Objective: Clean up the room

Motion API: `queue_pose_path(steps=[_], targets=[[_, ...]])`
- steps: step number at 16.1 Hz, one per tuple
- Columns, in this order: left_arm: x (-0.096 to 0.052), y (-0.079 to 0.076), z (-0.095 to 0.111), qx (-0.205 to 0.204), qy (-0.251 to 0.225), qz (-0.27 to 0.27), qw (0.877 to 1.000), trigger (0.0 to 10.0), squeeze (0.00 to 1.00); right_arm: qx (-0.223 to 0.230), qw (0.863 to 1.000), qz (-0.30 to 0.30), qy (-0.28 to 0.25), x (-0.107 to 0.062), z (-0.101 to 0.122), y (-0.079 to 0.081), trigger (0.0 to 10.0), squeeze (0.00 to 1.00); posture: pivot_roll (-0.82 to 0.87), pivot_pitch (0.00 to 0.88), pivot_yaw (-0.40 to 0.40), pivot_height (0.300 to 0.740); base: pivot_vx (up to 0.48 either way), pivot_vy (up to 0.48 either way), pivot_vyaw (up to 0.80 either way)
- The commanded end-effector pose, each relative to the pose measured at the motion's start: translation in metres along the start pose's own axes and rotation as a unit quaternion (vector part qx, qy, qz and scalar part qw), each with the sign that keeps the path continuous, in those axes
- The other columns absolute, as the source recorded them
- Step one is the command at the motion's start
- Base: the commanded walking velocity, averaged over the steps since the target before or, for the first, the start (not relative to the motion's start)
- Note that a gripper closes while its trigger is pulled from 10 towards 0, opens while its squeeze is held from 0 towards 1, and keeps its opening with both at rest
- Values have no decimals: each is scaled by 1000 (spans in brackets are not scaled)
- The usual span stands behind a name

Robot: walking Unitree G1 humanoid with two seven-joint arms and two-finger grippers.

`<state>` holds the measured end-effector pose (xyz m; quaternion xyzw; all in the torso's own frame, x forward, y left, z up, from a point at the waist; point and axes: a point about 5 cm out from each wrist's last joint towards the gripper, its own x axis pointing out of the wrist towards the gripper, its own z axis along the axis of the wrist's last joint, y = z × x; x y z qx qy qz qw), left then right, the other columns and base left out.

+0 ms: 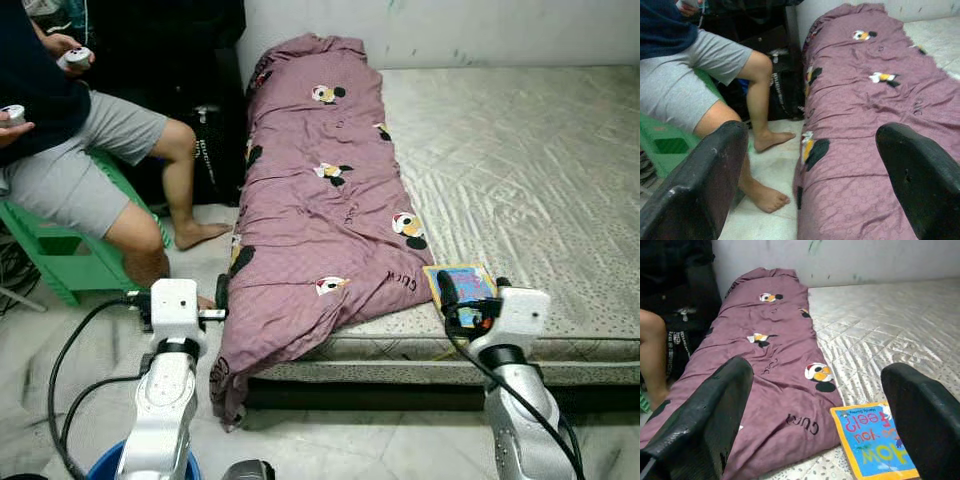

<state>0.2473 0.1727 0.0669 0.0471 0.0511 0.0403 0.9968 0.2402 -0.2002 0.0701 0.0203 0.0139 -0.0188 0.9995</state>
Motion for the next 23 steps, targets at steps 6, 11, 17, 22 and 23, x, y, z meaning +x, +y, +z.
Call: queue_pose_path(steps=[6,11,17,22,23], targets=[[-1,-1,-3,-6,8,-44,999,10000,0,-21,1000,22,4,5,12,-18,10000,0,-89,0,98,740,0,0,0],[4,0,9,-17,-21,-40,999,10000,0,39,999,34,-16,2,11,19,10000,0,-47,0,54,740,0,0,0],[2,-6,4,-16,-11,-60,998,10000,0,36,999,-1,-34,1,11,22,10000,0,-81,4,81,740,0,0,-220],[1,-10,2,-23,-6,-45,999,10000,0,23,999,18,-26,11,11,19,10000,0,-47,1,13,740,0,0,0],[0,-10,1,-24,-6,-41,999,10000,0,24,999,24,-25,12,11,21,10000,0,-25,1,-12,740,0,0,0]])
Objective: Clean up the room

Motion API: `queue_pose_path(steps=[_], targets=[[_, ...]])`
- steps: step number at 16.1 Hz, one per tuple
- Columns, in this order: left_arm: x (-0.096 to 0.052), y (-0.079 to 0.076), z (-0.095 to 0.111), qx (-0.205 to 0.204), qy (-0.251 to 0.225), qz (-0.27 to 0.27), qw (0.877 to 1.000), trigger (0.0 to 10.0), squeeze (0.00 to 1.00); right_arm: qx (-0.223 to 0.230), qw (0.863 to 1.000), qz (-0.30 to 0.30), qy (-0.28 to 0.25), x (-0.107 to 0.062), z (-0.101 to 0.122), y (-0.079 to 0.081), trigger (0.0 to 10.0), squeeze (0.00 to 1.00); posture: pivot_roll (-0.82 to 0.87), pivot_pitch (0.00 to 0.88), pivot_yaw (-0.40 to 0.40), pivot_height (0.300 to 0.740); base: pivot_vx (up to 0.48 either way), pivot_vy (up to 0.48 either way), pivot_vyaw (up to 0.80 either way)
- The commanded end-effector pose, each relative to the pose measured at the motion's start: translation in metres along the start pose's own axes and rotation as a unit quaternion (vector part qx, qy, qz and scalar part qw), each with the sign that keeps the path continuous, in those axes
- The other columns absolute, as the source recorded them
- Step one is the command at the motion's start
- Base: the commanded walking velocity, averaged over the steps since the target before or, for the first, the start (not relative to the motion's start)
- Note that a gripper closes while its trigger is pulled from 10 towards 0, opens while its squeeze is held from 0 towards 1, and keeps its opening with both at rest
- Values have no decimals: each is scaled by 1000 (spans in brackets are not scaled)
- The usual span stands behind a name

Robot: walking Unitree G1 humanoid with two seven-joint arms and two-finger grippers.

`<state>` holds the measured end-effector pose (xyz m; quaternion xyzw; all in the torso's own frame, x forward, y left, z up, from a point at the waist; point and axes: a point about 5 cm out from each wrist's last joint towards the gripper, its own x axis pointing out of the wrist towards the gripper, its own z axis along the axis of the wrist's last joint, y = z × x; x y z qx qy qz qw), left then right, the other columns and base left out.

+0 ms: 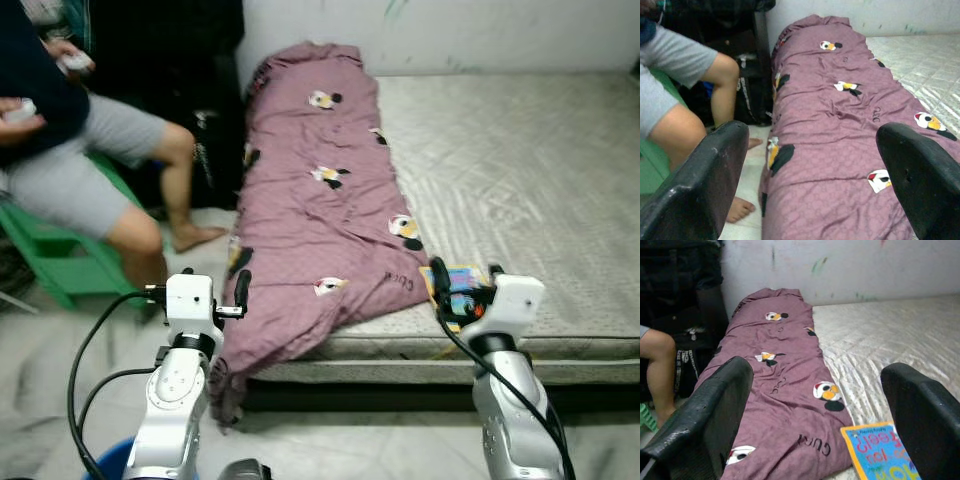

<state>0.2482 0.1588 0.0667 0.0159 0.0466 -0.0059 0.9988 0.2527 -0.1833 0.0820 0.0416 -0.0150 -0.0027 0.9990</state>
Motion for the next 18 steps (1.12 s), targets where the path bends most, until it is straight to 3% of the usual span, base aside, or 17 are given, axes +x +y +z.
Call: queue_pose_path(steps=[1,5,10,18], targets=[[-4,7,-1,1,-1,25,1000,10000,0,2,1000,25,11,4,-3,8,10000,0,-5,2,-35,740,0,0,0],[-11,15,-3,-1,-3,57,998,10000,0,7,999,52,14,17,-4,19,10000,0,23,5,-59,740,0,0,0],[-4,8,1,-7,-10,23,1000,10000,0,5,999,41,11,13,-5,16,10000,0,-15,10,-25,740,0,0,0],[-3,1,1,-9,-7,-2,1000,10000,0,-4,1000,24,9,7,-5,8,10000,0,-42,31,-10,740,283,0,0]])
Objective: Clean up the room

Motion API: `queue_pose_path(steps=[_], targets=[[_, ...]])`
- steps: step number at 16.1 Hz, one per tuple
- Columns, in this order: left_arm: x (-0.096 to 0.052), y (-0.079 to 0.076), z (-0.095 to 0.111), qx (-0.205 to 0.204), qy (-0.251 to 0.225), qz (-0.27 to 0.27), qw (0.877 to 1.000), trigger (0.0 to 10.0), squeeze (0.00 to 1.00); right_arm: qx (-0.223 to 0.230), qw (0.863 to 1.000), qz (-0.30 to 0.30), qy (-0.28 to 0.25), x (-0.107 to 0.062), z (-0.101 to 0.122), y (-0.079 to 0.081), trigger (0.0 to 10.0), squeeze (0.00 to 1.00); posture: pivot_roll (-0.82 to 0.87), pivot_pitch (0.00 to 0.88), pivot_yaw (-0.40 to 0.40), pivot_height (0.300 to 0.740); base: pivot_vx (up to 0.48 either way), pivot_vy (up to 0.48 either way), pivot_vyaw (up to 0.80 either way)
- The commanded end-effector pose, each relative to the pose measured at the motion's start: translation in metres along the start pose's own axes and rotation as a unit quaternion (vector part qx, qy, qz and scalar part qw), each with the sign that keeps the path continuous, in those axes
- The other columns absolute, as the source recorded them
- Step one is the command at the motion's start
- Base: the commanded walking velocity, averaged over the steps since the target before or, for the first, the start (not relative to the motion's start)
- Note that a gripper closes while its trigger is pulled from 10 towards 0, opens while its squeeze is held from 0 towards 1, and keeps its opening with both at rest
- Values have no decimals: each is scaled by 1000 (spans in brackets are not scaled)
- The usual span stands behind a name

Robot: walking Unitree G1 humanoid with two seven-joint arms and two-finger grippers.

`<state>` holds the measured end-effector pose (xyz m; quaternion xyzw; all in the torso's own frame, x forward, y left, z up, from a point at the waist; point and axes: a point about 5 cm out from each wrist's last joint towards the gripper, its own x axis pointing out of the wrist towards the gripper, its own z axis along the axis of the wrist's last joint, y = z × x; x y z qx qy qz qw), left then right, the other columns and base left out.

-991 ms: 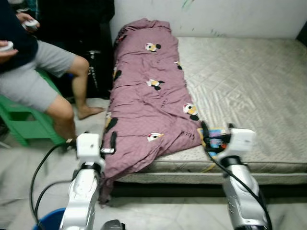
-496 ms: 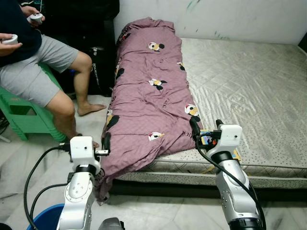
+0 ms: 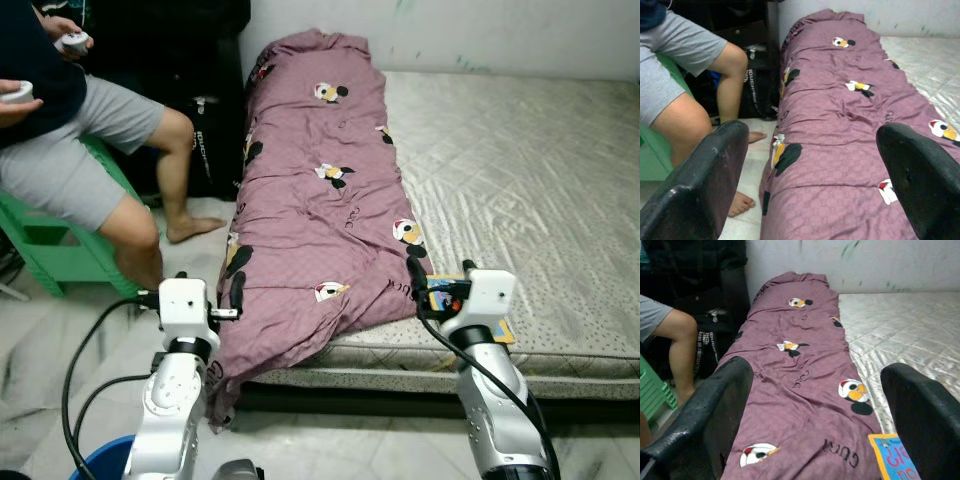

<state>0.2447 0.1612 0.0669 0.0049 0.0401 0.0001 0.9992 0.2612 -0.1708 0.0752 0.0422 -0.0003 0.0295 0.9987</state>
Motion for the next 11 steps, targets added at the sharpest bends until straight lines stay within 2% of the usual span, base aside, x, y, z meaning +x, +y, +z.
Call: queue_pose_path(steps=[1,5,11], targets=[[0,-2,1,2,0,-8,1000,10000,0,-7,1000,-8,-7,-1,4,-3,10000,0,-43,31,-11,740,292,0,0],[0,-4,-1,-2,5,-12,1000,10000,0,-13,1000,-14,-10,0,5,-7,10000,0,-44,41,-15,740,292,0,0],[-2,-3,-4,4,15,-2,1000,10000,0,-17,1000,-25,0,-4,0,-11,10000,0,-45,41,-5,740,0,0,0]])
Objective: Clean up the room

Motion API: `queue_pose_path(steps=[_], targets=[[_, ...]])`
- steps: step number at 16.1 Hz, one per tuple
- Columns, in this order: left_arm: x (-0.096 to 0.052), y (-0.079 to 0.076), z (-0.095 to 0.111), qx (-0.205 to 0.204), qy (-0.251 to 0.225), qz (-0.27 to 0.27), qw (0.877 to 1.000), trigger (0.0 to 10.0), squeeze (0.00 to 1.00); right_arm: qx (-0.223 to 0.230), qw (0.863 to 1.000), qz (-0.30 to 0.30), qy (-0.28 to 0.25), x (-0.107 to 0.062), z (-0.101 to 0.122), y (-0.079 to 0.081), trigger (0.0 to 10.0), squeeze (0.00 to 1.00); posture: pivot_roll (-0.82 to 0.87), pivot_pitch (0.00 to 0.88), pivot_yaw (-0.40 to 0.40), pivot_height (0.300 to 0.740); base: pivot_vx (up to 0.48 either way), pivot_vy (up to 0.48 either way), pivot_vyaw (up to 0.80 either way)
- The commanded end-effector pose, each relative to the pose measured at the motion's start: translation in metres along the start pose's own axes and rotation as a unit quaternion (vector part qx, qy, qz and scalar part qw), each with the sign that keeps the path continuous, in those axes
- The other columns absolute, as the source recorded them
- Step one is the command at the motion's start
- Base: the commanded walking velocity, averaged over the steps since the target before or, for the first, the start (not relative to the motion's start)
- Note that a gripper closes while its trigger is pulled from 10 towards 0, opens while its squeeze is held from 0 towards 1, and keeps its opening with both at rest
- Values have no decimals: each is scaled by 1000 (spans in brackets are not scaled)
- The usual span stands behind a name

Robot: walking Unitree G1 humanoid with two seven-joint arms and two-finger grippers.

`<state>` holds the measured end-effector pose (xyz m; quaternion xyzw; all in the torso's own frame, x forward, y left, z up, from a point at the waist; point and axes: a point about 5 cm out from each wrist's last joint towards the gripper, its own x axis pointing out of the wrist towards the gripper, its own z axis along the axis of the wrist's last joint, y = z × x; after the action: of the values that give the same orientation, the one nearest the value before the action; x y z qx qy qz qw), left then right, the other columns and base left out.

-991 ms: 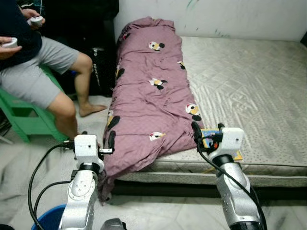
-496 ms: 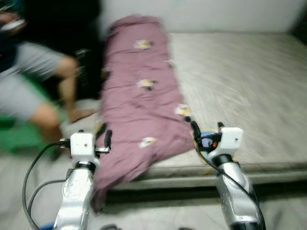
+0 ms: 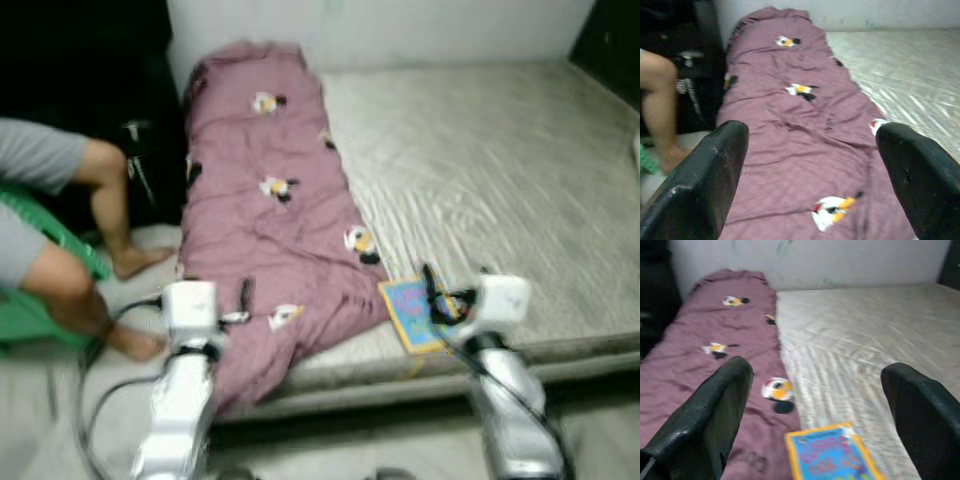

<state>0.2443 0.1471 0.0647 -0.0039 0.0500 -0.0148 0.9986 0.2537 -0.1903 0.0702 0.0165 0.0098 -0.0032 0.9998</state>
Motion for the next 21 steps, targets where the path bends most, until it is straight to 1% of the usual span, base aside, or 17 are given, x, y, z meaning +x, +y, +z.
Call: queue_pose_path(steps=[1,4,6,10,21], targets=[[0,9,0,11,2,12,1000,10000,0,8,1000,4,-10,5,4,7,10000,0,-46,37,-3,740,0,0,0],[2,10,2,11,1,12,1000,10000,0,7,1000,-1,-12,7,5,4,10000,0,-48,34,-1,740,0,0,0],[2,10,2,13,1,11,1000,10000,0,8,1000,-7,-10,6,4,2,10000,0,-49,33,-1,740,0,-319,0],[3,8,2,10,1,9,1000,10000,0,1,1000,-1,-10,5,4,5,10000,0,-50,35,-2,740,0,-324,0],[3,6,1,9,4,4,1000,10000,0,-8,1000,2,-8,4,3,4,10000,0,-54,39,-2,740,0,-302,-45]])
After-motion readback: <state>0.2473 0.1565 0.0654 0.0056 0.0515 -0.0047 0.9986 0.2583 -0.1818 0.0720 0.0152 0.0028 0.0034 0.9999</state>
